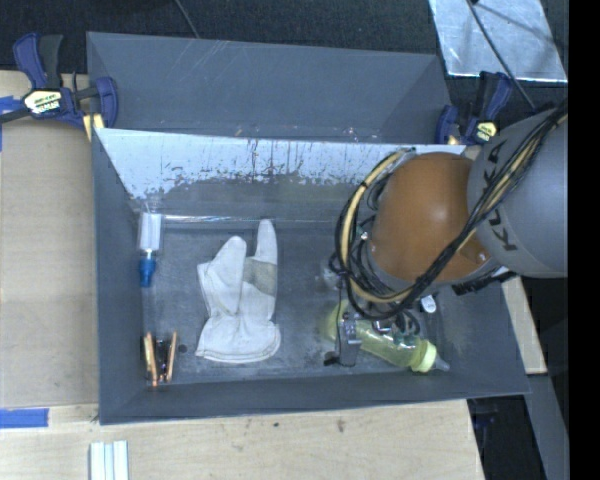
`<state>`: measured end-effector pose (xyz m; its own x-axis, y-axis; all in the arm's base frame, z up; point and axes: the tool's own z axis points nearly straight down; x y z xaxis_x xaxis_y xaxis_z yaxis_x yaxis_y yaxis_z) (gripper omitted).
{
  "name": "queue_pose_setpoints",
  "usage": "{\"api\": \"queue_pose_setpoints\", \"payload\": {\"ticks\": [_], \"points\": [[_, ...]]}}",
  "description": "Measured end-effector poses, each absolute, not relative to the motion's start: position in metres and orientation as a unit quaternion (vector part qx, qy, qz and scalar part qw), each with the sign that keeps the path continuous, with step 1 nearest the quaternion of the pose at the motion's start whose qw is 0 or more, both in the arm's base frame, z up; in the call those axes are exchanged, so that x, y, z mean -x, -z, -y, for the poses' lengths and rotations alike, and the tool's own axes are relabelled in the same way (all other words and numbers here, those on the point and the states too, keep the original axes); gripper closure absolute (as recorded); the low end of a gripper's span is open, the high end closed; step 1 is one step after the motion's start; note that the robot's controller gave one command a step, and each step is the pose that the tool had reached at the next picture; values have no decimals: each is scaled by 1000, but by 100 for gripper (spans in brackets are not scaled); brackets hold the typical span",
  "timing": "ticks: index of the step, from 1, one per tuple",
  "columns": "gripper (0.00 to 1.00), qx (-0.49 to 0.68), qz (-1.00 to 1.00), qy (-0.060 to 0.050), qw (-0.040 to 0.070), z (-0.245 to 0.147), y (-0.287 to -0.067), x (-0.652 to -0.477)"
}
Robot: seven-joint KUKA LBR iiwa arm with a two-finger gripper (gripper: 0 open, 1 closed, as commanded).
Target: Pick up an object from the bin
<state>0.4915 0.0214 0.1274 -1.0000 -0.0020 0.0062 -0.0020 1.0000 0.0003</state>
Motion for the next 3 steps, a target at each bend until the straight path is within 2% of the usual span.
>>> {"api": "queue_pose_setpoints", "payload": {"ticks": [1,2,3], "points": [[0,-1,1000,0,-1,-21,-132,-494],[0,-32,999,0,-2,48,-77,-507],[0,-16,1000,0,0,63,-92,-508]]}}
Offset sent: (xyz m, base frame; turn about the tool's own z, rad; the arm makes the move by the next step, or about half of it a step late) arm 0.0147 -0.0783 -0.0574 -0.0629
